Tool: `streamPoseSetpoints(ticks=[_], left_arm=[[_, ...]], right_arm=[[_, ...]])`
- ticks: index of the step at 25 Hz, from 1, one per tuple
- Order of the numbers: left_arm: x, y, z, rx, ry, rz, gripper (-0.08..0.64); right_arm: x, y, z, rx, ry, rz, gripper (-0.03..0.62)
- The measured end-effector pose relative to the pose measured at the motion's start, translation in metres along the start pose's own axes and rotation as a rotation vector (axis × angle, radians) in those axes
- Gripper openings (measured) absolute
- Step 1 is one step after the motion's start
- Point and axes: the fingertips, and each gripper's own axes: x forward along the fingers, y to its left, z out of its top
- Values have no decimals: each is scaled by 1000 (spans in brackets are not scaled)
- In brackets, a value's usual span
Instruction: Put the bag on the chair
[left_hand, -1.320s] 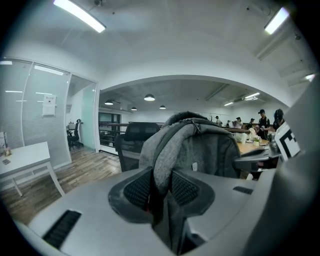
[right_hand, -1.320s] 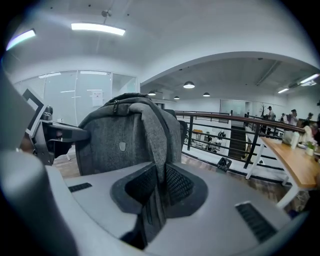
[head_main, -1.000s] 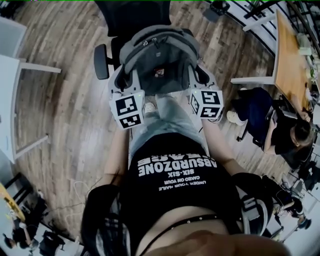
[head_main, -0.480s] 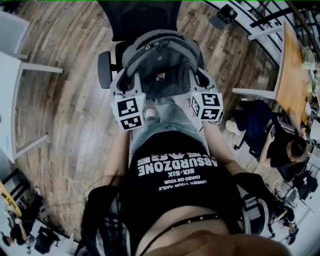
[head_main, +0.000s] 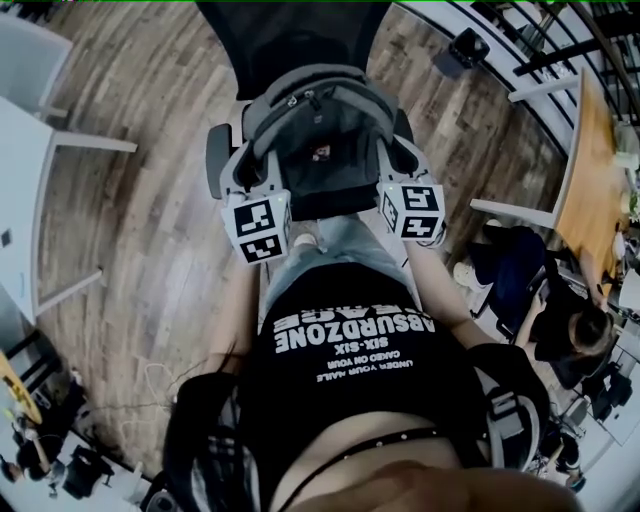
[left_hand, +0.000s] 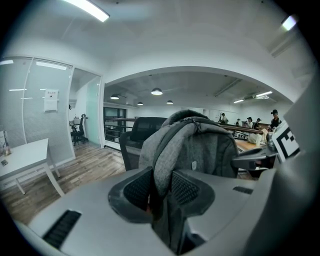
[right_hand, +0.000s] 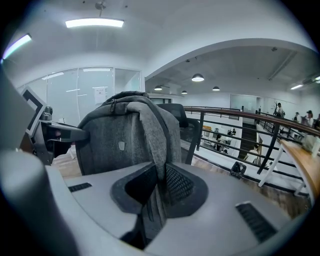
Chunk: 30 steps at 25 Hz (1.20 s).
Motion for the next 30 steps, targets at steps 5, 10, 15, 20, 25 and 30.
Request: streamPoseSetpoints(ticks=[5,10,15,20,25,30], left_arm=[[24,0,13,1,2,20,104],[36,0,25,5,1,25,104],[50,1,30,-4,6,38,104],[65,1,36,-22,10,51,104],[79,1,41,-29,3,67,104],[98,6,46,-34,-5,87,104]], right_arm=[[23,-16,14,-4,-6,23,59],[36,-26,25,5,-16,45,60],[49,-36,32,-2,-17,57,60],[62,-46,38,9,-24,82,60],[77,-54,44,10,-41,102,59],[96,-60,50,-4,-45,112,60]])
